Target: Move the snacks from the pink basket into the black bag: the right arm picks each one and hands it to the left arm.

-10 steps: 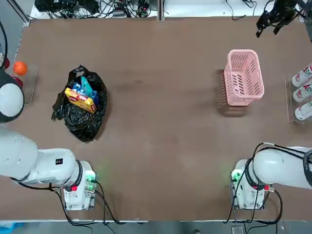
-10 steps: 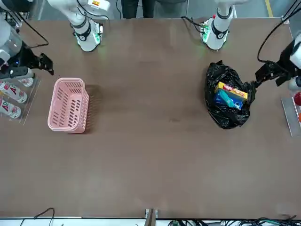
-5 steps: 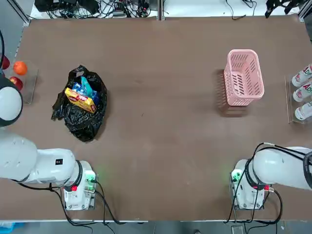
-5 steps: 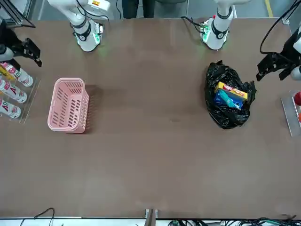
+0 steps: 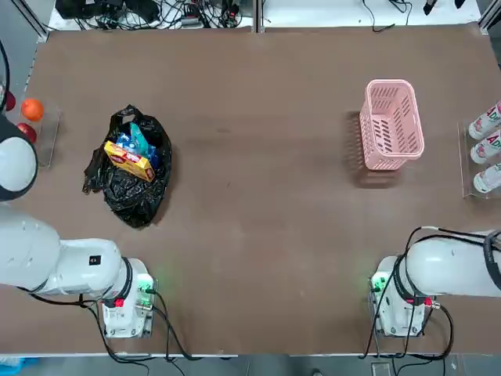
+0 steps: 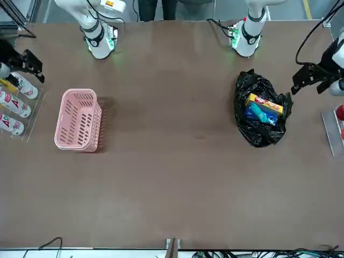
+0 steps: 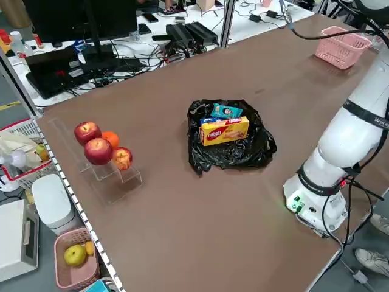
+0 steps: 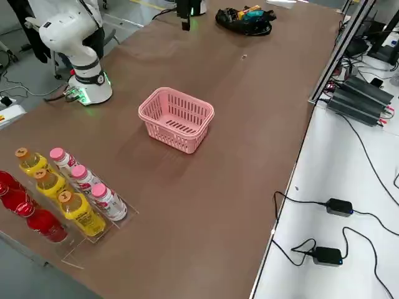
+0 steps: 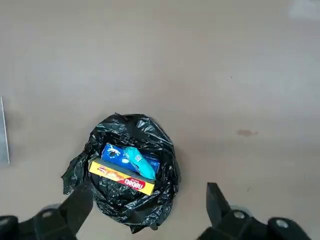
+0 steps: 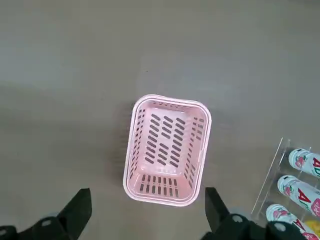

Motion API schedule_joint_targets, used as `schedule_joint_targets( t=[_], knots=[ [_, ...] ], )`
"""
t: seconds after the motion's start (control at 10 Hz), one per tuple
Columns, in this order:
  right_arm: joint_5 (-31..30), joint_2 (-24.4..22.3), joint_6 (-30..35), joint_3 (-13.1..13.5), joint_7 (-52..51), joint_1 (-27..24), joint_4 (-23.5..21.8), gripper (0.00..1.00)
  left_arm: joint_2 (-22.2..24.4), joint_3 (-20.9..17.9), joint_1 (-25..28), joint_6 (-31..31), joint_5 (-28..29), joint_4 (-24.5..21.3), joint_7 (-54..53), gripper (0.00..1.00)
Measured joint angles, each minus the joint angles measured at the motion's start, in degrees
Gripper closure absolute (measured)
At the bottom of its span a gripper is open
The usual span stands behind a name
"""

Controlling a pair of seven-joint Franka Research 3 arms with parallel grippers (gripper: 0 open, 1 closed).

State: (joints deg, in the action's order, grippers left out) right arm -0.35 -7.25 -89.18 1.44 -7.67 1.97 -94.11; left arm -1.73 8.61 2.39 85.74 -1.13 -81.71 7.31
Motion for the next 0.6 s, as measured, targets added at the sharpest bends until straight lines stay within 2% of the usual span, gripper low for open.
schedule_joint_targets(
  t=[0.6],
  knots=[
    [0.0, 0.4, 1.1, 0.2, 0.1, -1.4, 0.2, 0.00, -0.2, -0.1, 0.0, 0.0, 0.0, -0.1, 0.4, 0.00]
  ],
)
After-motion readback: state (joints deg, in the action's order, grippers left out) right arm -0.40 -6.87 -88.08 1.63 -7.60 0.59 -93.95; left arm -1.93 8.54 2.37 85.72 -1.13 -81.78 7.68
